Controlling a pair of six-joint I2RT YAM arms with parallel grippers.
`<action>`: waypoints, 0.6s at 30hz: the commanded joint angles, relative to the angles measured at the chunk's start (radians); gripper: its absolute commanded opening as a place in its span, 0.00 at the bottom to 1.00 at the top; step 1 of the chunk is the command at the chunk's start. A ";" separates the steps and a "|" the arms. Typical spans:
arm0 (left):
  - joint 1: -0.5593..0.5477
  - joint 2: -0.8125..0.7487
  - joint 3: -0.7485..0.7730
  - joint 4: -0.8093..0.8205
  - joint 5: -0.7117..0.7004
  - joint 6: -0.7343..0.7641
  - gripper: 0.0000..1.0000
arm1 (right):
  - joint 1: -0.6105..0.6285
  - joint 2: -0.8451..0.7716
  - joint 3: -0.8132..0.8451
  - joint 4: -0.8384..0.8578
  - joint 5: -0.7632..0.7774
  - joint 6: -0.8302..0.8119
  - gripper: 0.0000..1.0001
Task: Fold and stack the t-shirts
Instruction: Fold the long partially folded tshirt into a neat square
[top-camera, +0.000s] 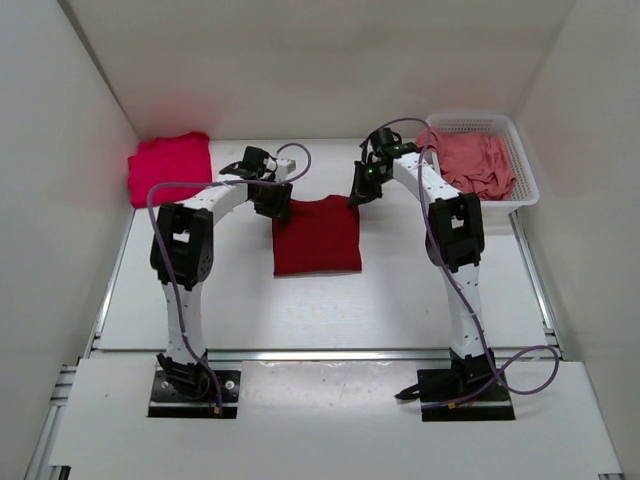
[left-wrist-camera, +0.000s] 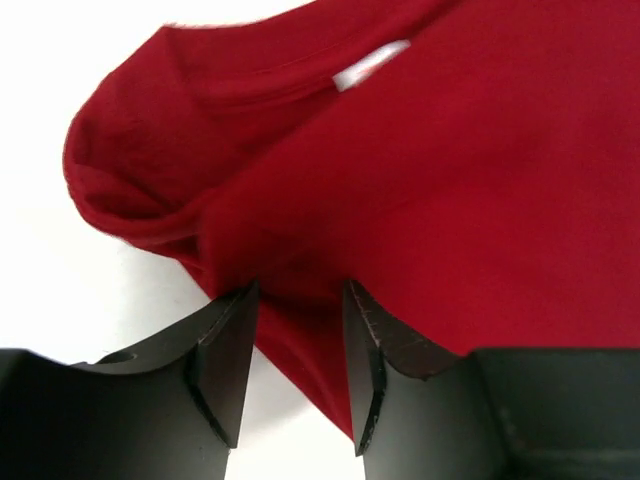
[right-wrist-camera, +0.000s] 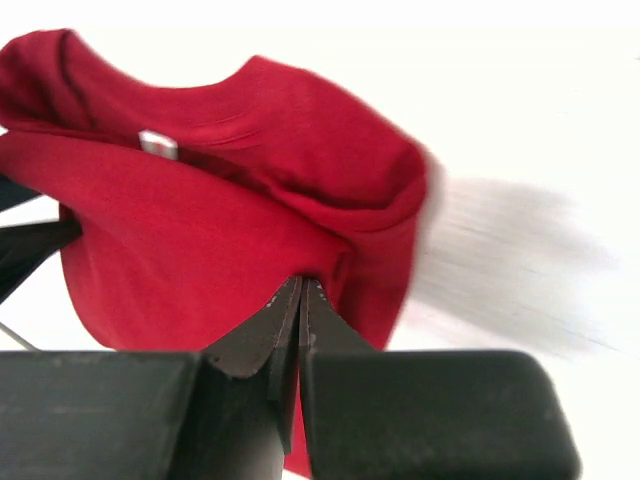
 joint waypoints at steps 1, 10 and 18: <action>0.013 0.029 0.106 -0.038 -0.081 0.015 0.51 | -0.020 0.003 0.051 0.004 0.036 0.017 0.00; 0.077 -0.111 0.048 -0.022 -0.039 -0.062 0.92 | 0.007 -0.086 0.041 -0.002 0.024 0.020 0.04; 0.115 -0.235 -0.244 -0.077 0.156 -0.114 0.99 | 0.023 -0.322 -0.293 0.203 0.018 0.103 0.27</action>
